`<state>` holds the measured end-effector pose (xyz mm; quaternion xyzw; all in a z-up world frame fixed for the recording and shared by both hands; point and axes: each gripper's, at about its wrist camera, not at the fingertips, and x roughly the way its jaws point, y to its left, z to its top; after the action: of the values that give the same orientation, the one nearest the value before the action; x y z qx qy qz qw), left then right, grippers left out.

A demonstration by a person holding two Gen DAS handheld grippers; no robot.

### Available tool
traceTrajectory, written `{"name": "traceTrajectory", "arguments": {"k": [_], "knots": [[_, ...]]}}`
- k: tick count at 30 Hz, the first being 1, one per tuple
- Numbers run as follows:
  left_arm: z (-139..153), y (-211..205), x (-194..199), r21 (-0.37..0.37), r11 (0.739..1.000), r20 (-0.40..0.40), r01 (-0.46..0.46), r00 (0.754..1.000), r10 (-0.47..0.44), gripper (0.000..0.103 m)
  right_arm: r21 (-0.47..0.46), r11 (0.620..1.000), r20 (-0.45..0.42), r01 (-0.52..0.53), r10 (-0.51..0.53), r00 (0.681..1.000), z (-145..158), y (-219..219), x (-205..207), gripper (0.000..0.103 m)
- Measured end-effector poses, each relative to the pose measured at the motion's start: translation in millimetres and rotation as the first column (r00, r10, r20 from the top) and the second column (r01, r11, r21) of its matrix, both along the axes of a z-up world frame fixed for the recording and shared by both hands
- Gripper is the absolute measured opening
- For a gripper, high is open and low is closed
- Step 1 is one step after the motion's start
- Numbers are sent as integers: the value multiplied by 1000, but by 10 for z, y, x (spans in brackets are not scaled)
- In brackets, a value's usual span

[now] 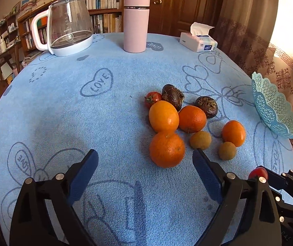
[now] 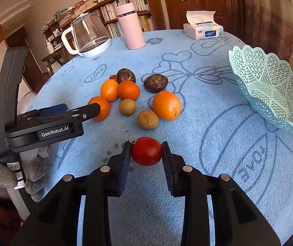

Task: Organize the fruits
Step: 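Carry the tomato with the right gripper into the green basket and release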

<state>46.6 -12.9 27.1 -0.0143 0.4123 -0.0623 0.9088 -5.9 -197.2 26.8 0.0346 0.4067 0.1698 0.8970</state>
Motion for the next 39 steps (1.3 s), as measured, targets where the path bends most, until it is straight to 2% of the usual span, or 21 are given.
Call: {"name": "traceTrajectory", "arguments": {"k": [4, 7, 9, 14, 15, 21, 27, 32, 39], "knots": [[-79, -68, 121, -3, 1000, -25, 14, 1000, -14, 83, 5, 1000, 1, 10, -10, 1000, 4, -54, 9, 31], [-150, -77, 199, -8, 1000, -49, 11, 999, -12, 72, 6, 1000, -1, 14, -14, 1000, -3, -70, 20, 31], [-146, -73, 195, -14, 1000, -35, 17, 999, -17, 69, 8, 1000, -2, 15, -15, 1000, -8, -74, 32, 31], [-127, -69, 145, -75, 995, -10, 60, 998, -61, 43, 11, 1000, 2, 21, -21, 1000, 7, -67, 46, 31], [-126, -65, 133, -89, 994, -6, 69, 998, -70, 40, 12, 1000, 4, 22, -22, 1000, 16, -74, 50, 31], [-112, 7, 38, -132, 989, 15, 65, 998, -64, 40, 19, 998, 30, 59, -59, 998, 104, -179, 56, 31], [-83, 44, -44, -125, 991, 41, 55, 998, -51, 39, 34, 989, 90, 146, -149, 985, 309, -470, 67, 31], [-59, 42, -82, -113, 992, 53, 60, 997, -54, 39, 39, 963, 131, 266, -269, 954, 436, -862, 95, 31], [-16, 11, -125, -107, 992, 61, 63, 997, -56, 39, 39, 912, 136, 407, -409, 902, 417, -1383, 222, 31]]}}
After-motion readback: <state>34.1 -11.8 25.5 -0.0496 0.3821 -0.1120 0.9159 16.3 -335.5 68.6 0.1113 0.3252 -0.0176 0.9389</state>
